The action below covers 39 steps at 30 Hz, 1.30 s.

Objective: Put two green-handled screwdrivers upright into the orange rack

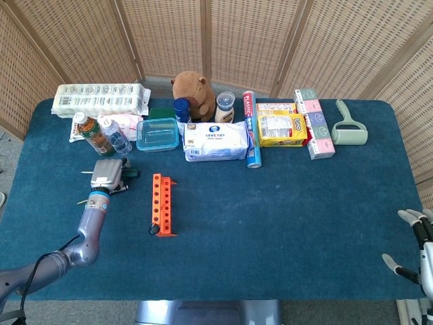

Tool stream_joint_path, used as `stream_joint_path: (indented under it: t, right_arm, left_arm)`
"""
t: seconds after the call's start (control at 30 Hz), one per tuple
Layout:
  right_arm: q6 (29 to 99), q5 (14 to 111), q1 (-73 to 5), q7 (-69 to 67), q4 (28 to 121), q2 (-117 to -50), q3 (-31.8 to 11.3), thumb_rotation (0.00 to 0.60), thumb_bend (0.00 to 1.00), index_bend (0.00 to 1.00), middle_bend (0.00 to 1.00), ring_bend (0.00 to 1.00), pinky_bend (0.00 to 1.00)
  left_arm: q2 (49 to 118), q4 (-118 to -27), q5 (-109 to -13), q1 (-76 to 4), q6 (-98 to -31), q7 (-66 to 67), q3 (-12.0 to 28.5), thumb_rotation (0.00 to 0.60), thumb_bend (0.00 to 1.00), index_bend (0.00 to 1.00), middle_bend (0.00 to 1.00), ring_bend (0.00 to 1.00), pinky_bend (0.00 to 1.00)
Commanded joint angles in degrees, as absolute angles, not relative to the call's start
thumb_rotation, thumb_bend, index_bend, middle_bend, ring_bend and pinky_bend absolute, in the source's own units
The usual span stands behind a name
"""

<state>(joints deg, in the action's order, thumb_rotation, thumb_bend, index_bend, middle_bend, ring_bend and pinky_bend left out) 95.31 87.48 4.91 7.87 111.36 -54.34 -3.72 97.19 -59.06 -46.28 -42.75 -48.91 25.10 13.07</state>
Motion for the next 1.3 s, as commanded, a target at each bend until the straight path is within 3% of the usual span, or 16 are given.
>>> stream_joint_path:
  t: [0.03, 0.2, 0.43, 1.3]
  right_arm:
    - [95.3, 87.6, 4.9, 7.6, 111.4, -54.3, -3.7, 0.6, 0.1, 0.22, 0.23, 0.14, 0.0]
    - [95.5, 88.0, 5.0, 7.3, 111.3, -54.2, -3.6, 0.6, 0.1, 0.22, 0.23, 0.14, 0.0]
    - [95.5, 88.4, 5.0, 6.9, 111.3, -54.2, -3.6, 0.6, 0.1, 0.22, 0.23, 0.14, 0.0]
    - [95.5, 89.8, 5.2, 6.7, 111.6, -54.2, -3.1, 0.6, 0.1, 0.22, 0.23, 0.14, 0.0]
  left_arm:
    - [97.3, -59.1, -46.0, -42.7, -49.1, 25.6, 13.0, 0.6, 0.36, 0.55, 0.75, 0.71, 0.83]
    - [97.5, -58.9, -45.6, -42.6, -49.5, 26.6, 12.8, 0.6, 0.41, 0.62, 0.75, 0.71, 0.83]
    - [96.2, -61.3, -46.0, -42.4, -51.4, 27.1, 13.3, 0.6, 0.42, 0.63, 0.75, 0.71, 0.83]
    - [75.6, -95.2, -54.5, -35.5, -65.6, 23.4, 15.4, 0.6, 0.43, 0.64, 0.75, 0.71, 0.83]
